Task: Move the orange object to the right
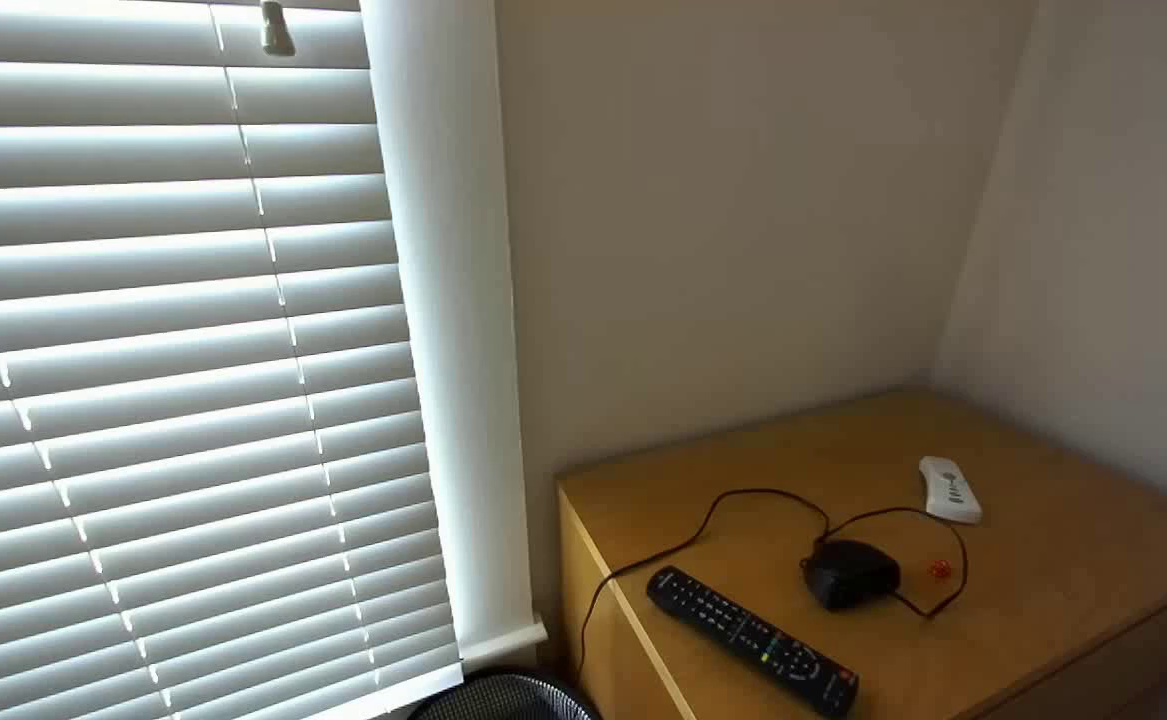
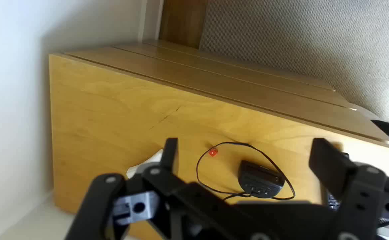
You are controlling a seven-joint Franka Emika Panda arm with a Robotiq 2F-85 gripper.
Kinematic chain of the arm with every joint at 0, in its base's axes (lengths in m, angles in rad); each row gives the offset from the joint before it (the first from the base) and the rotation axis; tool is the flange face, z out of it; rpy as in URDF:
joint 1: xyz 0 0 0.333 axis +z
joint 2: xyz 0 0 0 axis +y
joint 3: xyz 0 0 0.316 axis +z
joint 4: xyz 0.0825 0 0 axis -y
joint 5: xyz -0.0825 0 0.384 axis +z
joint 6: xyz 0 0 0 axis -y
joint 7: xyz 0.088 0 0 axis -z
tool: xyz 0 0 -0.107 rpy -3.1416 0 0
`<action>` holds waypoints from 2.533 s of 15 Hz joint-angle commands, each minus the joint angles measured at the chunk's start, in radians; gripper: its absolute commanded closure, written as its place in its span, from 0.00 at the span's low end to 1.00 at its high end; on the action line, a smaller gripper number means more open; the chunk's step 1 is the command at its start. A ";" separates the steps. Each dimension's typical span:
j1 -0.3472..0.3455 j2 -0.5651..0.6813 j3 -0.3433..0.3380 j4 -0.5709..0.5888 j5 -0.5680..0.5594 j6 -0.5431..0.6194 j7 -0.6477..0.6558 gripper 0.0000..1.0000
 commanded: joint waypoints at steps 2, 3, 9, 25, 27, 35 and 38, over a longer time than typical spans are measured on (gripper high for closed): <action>0.017 0.000 -0.013 0.003 -0.008 -0.006 0.008 0.00; 0.017 0.000 -0.012 0.003 -0.008 -0.006 0.008 0.00; 0.017 0.000 -0.012 0.003 -0.008 -0.006 0.008 0.00; 0.030 0.268 -0.237 0.015 0.092 0.212 -0.337 0.00; 0.051 0.341 -0.270 0.020 0.168 0.283 -0.471 0.00; 0.000 0.625 -0.223 0.069 0.257 0.511 -0.701 0.00; -0.022 0.612 -0.193 0.053 0.226 0.508 -0.665 0.00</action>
